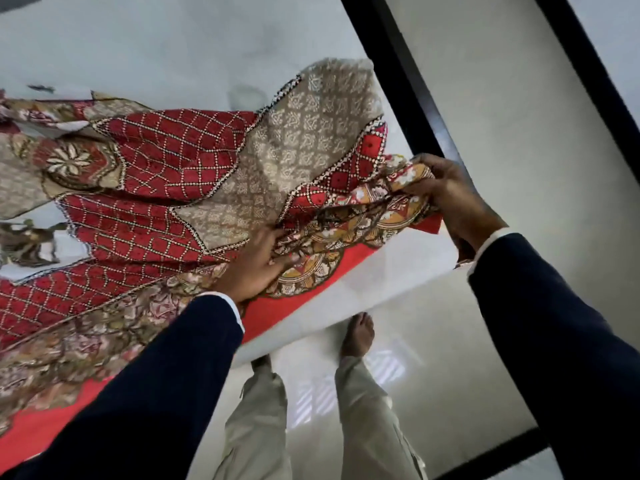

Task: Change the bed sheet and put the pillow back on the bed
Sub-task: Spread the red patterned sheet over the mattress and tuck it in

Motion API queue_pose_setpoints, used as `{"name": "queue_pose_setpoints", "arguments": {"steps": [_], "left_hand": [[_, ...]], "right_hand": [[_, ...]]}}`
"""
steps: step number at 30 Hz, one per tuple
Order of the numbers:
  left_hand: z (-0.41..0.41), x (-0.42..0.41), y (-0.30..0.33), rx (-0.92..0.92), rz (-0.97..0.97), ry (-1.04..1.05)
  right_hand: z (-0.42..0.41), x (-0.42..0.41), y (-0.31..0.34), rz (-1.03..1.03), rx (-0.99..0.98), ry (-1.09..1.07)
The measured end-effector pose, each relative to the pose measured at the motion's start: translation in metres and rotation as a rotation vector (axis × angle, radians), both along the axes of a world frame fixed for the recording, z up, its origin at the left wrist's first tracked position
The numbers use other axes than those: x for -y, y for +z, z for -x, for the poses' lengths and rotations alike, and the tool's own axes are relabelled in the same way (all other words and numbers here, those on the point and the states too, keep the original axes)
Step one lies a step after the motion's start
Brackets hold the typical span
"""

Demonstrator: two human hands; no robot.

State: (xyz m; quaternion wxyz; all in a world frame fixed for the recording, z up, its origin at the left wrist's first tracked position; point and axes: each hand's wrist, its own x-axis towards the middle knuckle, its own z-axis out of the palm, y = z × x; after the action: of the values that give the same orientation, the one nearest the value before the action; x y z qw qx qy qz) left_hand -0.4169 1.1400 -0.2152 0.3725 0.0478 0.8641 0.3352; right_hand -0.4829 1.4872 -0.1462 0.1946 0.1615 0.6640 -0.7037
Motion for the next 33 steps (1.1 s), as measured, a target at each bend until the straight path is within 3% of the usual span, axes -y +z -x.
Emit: {"name": "queue_pose_setpoints", "arguments": {"steps": [4, 7, 8, 10, 12, 15, 16, 18, 20, 22, 24, 27, 29, 31, 33], "left_hand": [[-0.012, -0.004, -0.008, -0.098, 0.135, -0.034], [-0.023, -0.008, -0.006, -0.045, 0.111, 0.019], [-0.024, -0.011, -0.003, 0.015, 0.004, 0.125], [-0.025, -0.025, 0.014, 0.154, -0.320, 0.408], [-0.021, -0.038, 0.026, 0.332, -0.562, 0.628], [-0.021, -0.050, 0.032, 0.342, -0.541, 0.704], [-0.022, -0.049, 0.027, 0.299, -0.511, 0.749], [-0.020, -0.041, 0.026, 0.298, -0.477, 0.956], [-0.022, -0.032, 0.032, 0.401, -0.500, 1.090], [-0.025, -0.024, 0.034, 0.574, -0.624, 1.056], [-0.029, -0.022, 0.046, 0.627, -0.677, 1.026], [-0.030, -0.027, 0.056, 0.472, -0.416, 0.792], [-0.030, -0.028, 0.055, 0.339, -0.281, 0.529], [-0.032, -0.031, 0.049, 0.321, -0.216, 0.324], [-0.033, -0.034, 0.038, 0.268, -0.190, 0.272]], "right_hand": [[-0.017, 0.001, -0.002, -0.212, -0.025, 0.021], [-0.051, 0.012, 0.007, -0.791, -0.439, 0.079], [-0.068, 0.025, 0.012, -0.824, -0.543, 0.064], [-0.107, 0.065, 0.020, -0.603, -0.603, 0.103], [-0.138, 0.098, 0.016, -0.445, -0.571, 0.414], [-0.158, 0.123, -0.006, -0.193, -0.362, 0.772], [-0.158, 0.126, -0.008, -0.009, -0.222, 0.728], [-0.150, 0.126, -0.011, 0.260, 0.079, 0.345], [-0.138, 0.122, -0.027, 0.191, 0.255, -0.046], [-0.124, 0.118, -0.044, -0.051, 0.329, -0.199], [-0.105, 0.124, -0.054, 0.000, 0.407, -0.155], [-0.070, 0.139, -0.051, 0.371, 0.518, -0.123], [-0.051, 0.145, -0.043, 0.474, 0.496, -0.191], [-0.039, 0.140, -0.027, 0.452, 0.415, -0.264], [-0.032, 0.113, -0.019, 0.302, 0.246, -0.375]]}}
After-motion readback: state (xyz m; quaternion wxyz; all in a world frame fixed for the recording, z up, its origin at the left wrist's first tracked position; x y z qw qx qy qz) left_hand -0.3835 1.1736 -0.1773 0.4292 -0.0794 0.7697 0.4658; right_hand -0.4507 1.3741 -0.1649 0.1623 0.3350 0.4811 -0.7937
